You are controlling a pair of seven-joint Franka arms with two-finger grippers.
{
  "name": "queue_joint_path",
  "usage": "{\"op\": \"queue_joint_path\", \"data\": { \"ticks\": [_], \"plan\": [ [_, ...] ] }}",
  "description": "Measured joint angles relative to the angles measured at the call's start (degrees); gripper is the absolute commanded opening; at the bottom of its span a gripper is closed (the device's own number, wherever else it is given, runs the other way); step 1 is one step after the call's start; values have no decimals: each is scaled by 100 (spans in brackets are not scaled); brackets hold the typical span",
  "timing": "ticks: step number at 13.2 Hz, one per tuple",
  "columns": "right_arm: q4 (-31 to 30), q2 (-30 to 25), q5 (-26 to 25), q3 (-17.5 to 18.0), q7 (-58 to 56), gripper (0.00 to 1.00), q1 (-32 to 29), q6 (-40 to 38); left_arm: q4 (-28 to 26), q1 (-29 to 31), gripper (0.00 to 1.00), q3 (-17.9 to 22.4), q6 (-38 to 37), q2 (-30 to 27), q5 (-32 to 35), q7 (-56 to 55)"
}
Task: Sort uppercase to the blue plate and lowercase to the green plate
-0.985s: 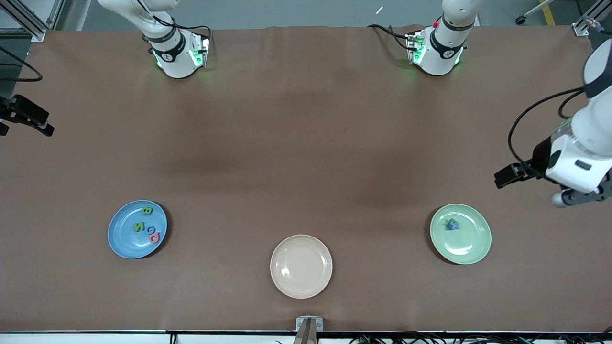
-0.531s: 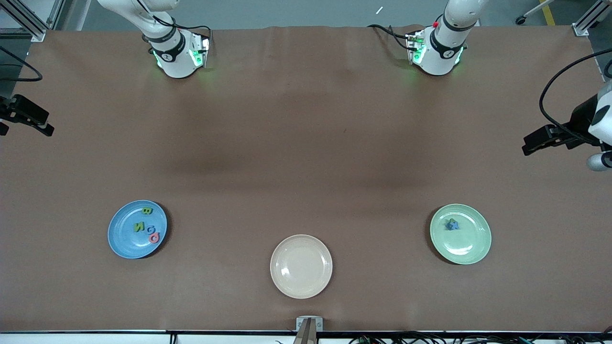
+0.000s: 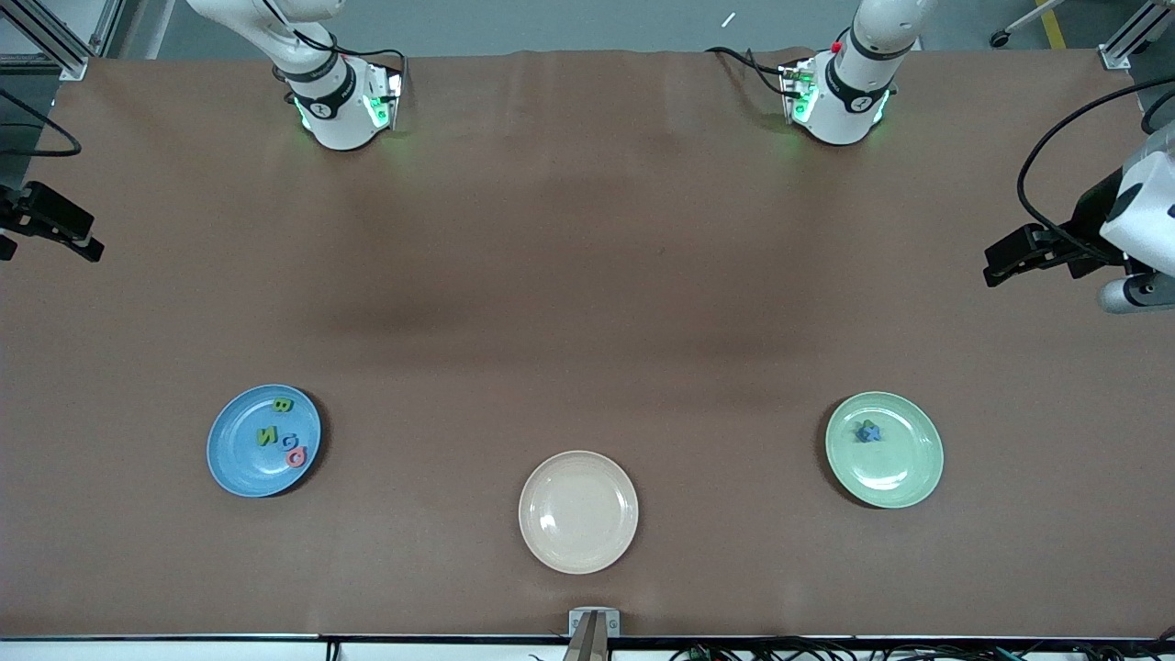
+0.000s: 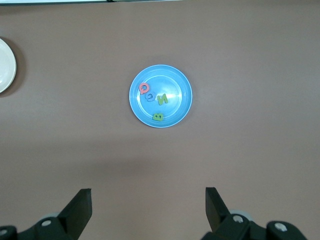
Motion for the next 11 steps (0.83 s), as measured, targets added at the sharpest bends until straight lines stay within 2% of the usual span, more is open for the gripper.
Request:
{"op": "queue_joint_path", "data": {
  "ticks": [4, 6, 9, 11],
  "plan": [
    [5, -2, 0, 1, 0, 100, 1, 1, -8, -189, 100, 13, -2, -2, -1, 2],
    [8, -8, 0, 6, 0, 100, 2, 1, -9, -610, 100, 313, -7, -94, -3, -28],
    [9, -14, 0, 8, 0, 100, 3, 1, 56, -1396, 100, 1326, -6, -560, -371, -24],
    [9, -15, 0, 9, 0, 100, 3, -9, 130, -2106, 100, 2405, 7, -1033, -937, 36]
  ]
}}
